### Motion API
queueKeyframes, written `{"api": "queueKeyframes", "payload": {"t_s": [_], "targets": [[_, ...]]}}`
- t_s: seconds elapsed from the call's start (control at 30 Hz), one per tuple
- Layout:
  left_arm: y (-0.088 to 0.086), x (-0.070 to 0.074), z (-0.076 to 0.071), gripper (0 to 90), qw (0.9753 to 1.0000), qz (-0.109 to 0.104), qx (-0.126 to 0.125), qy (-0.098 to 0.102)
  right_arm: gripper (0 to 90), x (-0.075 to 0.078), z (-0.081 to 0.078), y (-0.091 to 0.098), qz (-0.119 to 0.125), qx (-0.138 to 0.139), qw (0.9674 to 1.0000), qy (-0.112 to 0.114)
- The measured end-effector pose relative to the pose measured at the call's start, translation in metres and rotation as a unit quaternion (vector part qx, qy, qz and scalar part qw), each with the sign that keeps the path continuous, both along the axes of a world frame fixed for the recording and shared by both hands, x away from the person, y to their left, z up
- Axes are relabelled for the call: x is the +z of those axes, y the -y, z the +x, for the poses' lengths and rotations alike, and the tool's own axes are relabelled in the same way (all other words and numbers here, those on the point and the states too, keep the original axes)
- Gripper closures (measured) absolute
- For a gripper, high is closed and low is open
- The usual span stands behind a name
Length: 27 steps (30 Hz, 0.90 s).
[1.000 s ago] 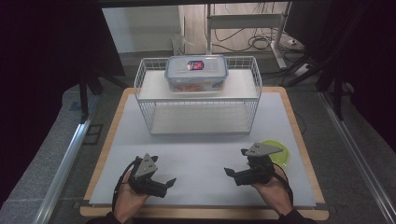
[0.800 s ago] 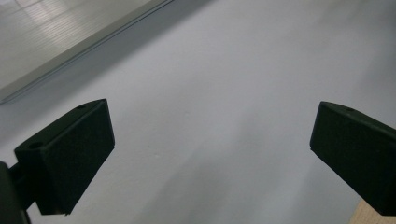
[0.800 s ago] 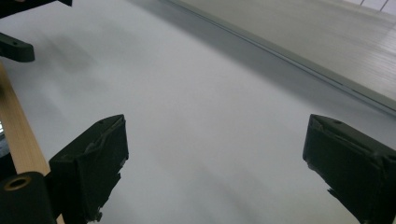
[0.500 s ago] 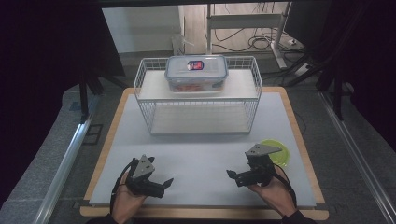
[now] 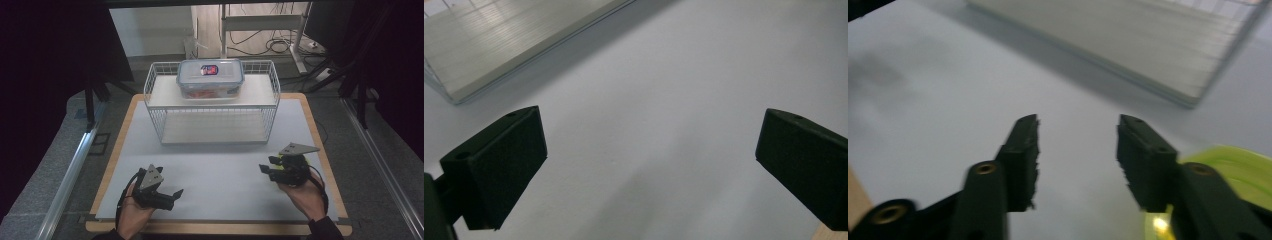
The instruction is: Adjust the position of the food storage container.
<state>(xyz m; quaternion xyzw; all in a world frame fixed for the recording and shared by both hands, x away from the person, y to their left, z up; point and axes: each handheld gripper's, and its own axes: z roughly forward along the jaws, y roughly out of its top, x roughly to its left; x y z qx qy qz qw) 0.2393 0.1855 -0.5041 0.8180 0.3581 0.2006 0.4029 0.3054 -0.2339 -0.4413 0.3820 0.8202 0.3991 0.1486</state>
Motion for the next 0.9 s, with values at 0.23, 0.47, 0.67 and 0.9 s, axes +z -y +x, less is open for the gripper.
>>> {"api": "queueKeyframes", "payload": {"t_s": [0.23,0.47,0.67,0.9], "targets": [[-0.002,0.000,0.001,0.0,1.0000,0.000,0.005,-0.002,71.5,0.008,0.015,0.046,0.014,-0.086,0.9961,0.010],[-0.003,0.001,0.002,0.0,1.0000,-0.004,0.004,-0.005,88.5,0.002,0.024,0.079,-0.009,-0.145,0.9893,0.013],[-0.003,0.001,0.003,0.0,0.9999,-0.006,0.002,-0.007,89.8,-0.008,0.030,0.096,-0.033,-0.180,0.9831,0.011],[-0.003,0.001,0.003,0.1,0.9999,-0.004,0.002,-0.009,89.8,-0.019,0.036,0.102,-0.064,-0.194,0.9790,0.000]]}}
